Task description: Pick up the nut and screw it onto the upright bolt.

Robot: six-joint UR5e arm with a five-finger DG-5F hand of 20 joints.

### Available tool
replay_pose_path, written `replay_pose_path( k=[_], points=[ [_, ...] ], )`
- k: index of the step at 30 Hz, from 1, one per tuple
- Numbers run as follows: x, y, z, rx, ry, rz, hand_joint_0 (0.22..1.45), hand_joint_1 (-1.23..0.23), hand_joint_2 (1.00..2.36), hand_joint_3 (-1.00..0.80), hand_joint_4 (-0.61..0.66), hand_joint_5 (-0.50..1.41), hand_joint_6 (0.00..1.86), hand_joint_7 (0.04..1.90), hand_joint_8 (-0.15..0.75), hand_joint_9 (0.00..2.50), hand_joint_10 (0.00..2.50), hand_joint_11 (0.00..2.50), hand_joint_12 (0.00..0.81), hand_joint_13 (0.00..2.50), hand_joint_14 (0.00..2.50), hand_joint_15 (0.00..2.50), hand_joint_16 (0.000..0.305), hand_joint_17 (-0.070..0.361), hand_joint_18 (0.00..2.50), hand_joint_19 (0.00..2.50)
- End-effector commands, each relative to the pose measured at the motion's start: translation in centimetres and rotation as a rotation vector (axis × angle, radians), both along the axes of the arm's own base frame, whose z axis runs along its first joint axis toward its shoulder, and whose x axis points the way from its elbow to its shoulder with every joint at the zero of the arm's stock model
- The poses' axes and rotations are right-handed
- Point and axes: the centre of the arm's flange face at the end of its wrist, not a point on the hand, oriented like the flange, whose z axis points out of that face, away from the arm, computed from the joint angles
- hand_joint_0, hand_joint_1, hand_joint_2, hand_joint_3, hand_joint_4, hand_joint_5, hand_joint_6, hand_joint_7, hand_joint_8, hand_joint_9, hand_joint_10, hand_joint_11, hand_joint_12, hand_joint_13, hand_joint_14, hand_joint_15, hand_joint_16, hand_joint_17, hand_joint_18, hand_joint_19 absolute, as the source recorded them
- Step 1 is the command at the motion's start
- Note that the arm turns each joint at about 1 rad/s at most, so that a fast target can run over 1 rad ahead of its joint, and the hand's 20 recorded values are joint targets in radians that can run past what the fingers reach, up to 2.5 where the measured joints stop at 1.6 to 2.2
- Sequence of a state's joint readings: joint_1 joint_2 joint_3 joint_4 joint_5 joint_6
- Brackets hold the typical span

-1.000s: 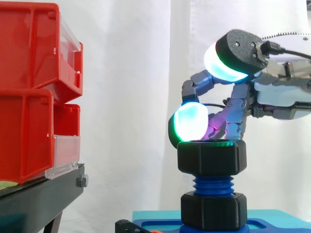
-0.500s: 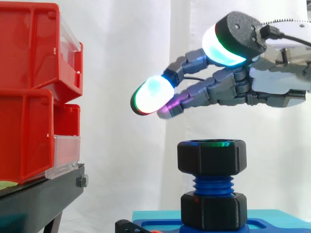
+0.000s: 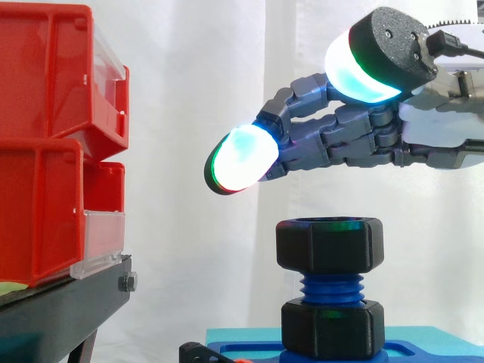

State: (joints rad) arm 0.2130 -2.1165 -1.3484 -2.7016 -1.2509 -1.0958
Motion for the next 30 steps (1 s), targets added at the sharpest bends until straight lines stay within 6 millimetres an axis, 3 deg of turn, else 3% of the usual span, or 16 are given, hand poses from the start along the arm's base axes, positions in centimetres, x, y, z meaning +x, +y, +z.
replay_pose_path(
  k=[1,11,17,21,30],
  points=[
    [-0.1,0.3,-0.2,0.0,0.015,0.004,0.42,-0.32,1.0,-0.5,0.19,-0.08,0.5,0.69,0.193,0.42,0.0,0.0,0.312,0.04,0.0,0.0,0.044,0.099,0.0,0.0],
    [-0.2,0.6,-0.3,0.001,0.022,0.012,0.43,-0.31,1.0,-0.5,0.17,-0.05,0.5,0.7,0.175,0.54,0.0,0.0,0.292,0.11,0.0,0.0,0.041,0.092,0.0,0.0],
    [-0.8,0.5,-1.9,0.005,0.032,0.014,0.44,-0.31,1.0,-0.5,0.18,-0.05,0.5,0.71,0.179,0.56,0.0,0.0,0.29,0.14,0.0,0.0,0.04,0.089,0.0,0.0],
    [-0.7,0.3,-1.8,0.009,0.02,0.012,0.44,-0.31,1.0,-0.5,0.19,-0.06,0.5,0.72,0.193,0.58,0.0,0.0,0.292,0.16,0.0,0.0,0.039,0.088,0.0,0.0],
    [-0.7,-0.1,-1.8,0.008,0.021,0.012,0.45,-0.31,1.0,-0.5,0.24,-0.03,0.5,0.92,0.236,0.71,0.0,0.0,0.272,0.26,0.0,0.0,0.033,0.075,0.0,0.0]
  ],
)
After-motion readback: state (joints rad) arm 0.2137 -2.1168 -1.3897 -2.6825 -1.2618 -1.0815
